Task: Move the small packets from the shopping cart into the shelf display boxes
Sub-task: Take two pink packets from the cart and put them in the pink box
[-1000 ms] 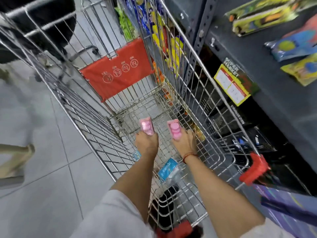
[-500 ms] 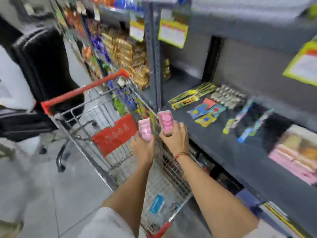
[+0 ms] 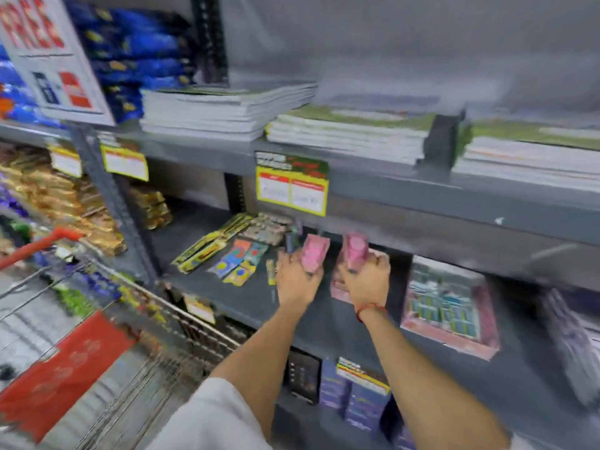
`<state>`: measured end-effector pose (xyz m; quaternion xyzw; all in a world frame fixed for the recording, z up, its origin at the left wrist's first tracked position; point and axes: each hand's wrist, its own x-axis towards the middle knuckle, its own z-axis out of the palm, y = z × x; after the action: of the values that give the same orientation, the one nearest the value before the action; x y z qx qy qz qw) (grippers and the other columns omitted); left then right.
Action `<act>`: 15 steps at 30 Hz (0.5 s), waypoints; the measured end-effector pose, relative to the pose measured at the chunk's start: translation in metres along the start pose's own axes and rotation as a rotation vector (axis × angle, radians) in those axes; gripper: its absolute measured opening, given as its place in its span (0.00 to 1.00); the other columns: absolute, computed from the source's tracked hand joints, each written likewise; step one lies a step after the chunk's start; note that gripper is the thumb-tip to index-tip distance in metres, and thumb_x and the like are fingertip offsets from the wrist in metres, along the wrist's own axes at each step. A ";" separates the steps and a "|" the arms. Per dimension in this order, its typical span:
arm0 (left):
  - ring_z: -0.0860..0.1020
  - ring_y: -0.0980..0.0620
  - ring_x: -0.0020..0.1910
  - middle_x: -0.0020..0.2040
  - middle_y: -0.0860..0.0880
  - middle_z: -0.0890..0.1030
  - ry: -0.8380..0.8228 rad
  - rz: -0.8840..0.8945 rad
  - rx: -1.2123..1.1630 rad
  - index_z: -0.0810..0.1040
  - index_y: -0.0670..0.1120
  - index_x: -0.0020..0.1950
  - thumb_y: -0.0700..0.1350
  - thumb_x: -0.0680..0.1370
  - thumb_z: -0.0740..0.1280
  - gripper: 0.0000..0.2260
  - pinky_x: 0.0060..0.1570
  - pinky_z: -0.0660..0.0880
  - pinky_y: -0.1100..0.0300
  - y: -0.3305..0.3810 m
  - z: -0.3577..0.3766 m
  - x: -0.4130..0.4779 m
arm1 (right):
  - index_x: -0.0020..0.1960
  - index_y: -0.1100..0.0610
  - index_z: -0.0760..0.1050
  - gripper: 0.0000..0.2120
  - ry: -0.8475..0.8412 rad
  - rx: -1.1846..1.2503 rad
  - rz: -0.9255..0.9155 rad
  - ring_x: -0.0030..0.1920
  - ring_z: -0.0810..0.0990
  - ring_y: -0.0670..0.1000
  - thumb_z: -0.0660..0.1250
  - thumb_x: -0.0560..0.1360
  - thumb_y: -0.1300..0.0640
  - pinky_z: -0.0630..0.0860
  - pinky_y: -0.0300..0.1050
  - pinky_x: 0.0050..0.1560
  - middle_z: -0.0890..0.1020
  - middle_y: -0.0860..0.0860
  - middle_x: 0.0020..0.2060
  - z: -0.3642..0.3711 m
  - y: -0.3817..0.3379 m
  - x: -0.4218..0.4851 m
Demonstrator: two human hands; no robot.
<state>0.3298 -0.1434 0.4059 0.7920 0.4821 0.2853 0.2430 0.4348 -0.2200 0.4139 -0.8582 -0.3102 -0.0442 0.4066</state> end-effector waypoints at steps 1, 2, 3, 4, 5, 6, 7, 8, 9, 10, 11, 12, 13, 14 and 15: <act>0.67 0.39 0.69 0.68 0.36 0.71 -0.051 0.005 0.019 0.69 0.38 0.69 0.52 0.74 0.68 0.28 0.69 0.63 0.50 0.009 0.011 0.000 | 0.53 0.70 0.75 0.27 -0.016 -0.025 0.053 0.54 0.75 0.66 0.71 0.69 0.47 0.73 0.56 0.56 0.78 0.68 0.51 -0.006 0.012 0.001; 0.68 0.39 0.69 0.68 0.36 0.71 -0.092 0.009 0.040 0.69 0.38 0.69 0.52 0.74 0.67 0.28 0.68 0.64 0.50 0.016 0.022 0.002 | 0.56 0.71 0.73 0.30 -0.040 -0.055 0.105 0.56 0.74 0.65 0.71 0.70 0.46 0.71 0.55 0.58 0.76 0.68 0.53 -0.012 0.021 0.002; 0.69 0.39 0.68 0.68 0.36 0.71 -0.121 0.011 0.061 0.70 0.37 0.68 0.53 0.74 0.68 0.28 0.67 0.65 0.50 0.024 0.033 0.004 | 0.58 0.71 0.72 0.32 -0.064 -0.084 0.139 0.57 0.73 0.64 0.70 0.70 0.44 0.71 0.54 0.59 0.76 0.67 0.55 -0.016 0.032 0.004; 0.70 0.38 0.67 0.67 0.36 0.72 -0.138 0.005 0.073 0.73 0.37 0.65 0.54 0.73 0.68 0.27 0.66 0.67 0.50 0.028 0.040 0.005 | 0.60 0.70 0.71 0.33 -0.092 -0.102 0.144 0.58 0.73 0.64 0.69 0.71 0.42 0.71 0.54 0.60 0.75 0.66 0.55 -0.017 0.037 0.004; 0.71 0.38 0.66 0.66 0.37 0.72 -0.157 0.000 0.077 0.74 0.38 0.62 0.55 0.73 0.69 0.26 0.64 0.70 0.49 0.033 0.049 0.008 | 0.63 0.69 0.69 0.34 -0.125 -0.097 0.139 0.58 0.73 0.64 0.68 0.71 0.42 0.71 0.53 0.60 0.74 0.65 0.56 -0.017 0.045 0.006; 0.72 0.38 0.64 0.65 0.37 0.73 -0.174 -0.005 0.071 0.75 0.38 0.60 0.55 0.72 0.69 0.25 0.61 0.72 0.49 0.035 0.058 0.011 | 0.66 0.67 0.67 0.34 -0.168 -0.079 0.126 0.58 0.73 0.63 0.68 0.72 0.43 0.72 0.52 0.60 0.72 0.64 0.58 -0.016 0.050 0.007; 0.73 0.38 0.63 0.63 0.37 0.74 -0.192 -0.008 0.060 0.75 0.37 0.59 0.55 0.72 0.69 0.24 0.59 0.73 0.48 0.037 0.065 0.013 | 0.69 0.64 0.64 0.35 -0.215 -0.067 0.104 0.58 0.73 0.63 0.68 0.72 0.44 0.73 0.52 0.60 0.71 0.63 0.59 -0.016 0.055 0.008; 0.75 0.38 0.61 0.61 0.37 0.75 -0.205 -0.007 0.052 0.76 0.37 0.58 0.56 0.73 0.69 0.24 0.57 0.74 0.48 0.037 0.068 0.016 | 0.72 0.62 0.62 0.34 -0.260 -0.068 0.068 0.58 0.74 0.62 0.68 0.73 0.45 0.73 0.51 0.60 0.69 0.62 0.60 -0.015 0.058 0.008; 0.76 0.38 0.60 0.60 0.37 0.76 -0.227 0.005 0.059 0.76 0.36 0.58 0.57 0.74 0.68 0.25 0.56 0.75 0.48 0.036 0.073 0.019 | 0.72 0.60 0.62 0.31 -0.285 -0.084 0.031 0.58 0.74 0.61 0.67 0.75 0.47 0.74 0.51 0.60 0.68 0.62 0.61 -0.014 0.063 0.008; 0.76 0.39 0.60 0.61 0.38 0.75 -0.238 0.042 0.080 0.75 0.36 0.60 0.58 0.75 0.66 0.26 0.56 0.75 0.48 0.034 0.076 0.022 | 0.72 0.59 0.64 0.27 -0.301 -0.110 -0.009 0.59 0.74 0.60 0.65 0.76 0.49 0.74 0.51 0.61 0.69 0.61 0.62 -0.012 0.068 0.008; 0.74 0.39 0.62 0.64 0.38 0.74 -0.246 0.111 0.104 0.74 0.38 0.64 0.59 0.76 0.64 0.28 0.59 0.74 0.49 0.030 0.077 0.024 | 0.70 0.59 0.67 0.23 -0.311 -0.138 -0.044 0.60 0.73 0.60 0.64 0.77 0.53 0.73 0.51 0.63 0.69 0.60 0.62 -0.011 0.072 0.008; 0.72 0.40 0.65 0.68 0.40 0.71 -0.266 0.201 0.129 0.70 0.40 0.69 0.59 0.76 0.63 0.29 0.62 0.72 0.49 0.024 0.077 0.027 | 0.68 0.60 0.70 0.19 -0.312 -0.163 -0.070 0.62 0.72 0.59 0.62 0.78 0.55 0.73 0.50 0.63 0.69 0.60 0.63 -0.009 0.075 0.008; 0.70 0.41 0.68 0.72 0.42 0.68 -0.297 0.301 0.162 0.67 0.43 0.72 0.59 0.77 0.61 0.29 0.66 0.69 0.50 0.017 0.076 0.028 | 0.66 0.61 0.71 0.17 -0.304 -0.183 -0.082 0.62 0.72 0.59 0.61 0.79 0.57 0.73 0.51 0.63 0.70 0.60 0.63 -0.007 0.078 0.009; 0.67 0.42 0.70 0.75 0.44 0.64 -0.331 0.393 0.213 0.65 0.45 0.74 0.60 0.77 0.59 0.30 0.68 0.67 0.50 0.009 0.074 0.030 | 0.65 0.61 0.73 0.17 -0.288 -0.201 -0.091 0.62 0.72 0.59 0.61 0.78 0.58 0.75 0.51 0.62 0.71 0.60 0.62 -0.005 0.079 0.011; 0.65 0.43 0.72 0.77 0.47 0.61 -0.359 0.469 0.262 0.63 0.47 0.75 0.62 0.76 0.56 0.31 0.70 0.66 0.49 0.000 0.074 0.033 | 0.64 0.61 0.74 0.16 -0.273 -0.226 -0.095 0.61 0.72 0.59 0.62 0.78 0.57 0.76 0.52 0.59 0.72 0.60 0.61 -0.003 0.080 0.013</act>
<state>0.3928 -0.1214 0.3601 0.9437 0.2685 0.1248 0.1477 0.4912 -0.2539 0.3668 -0.8807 -0.3960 0.0191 0.2590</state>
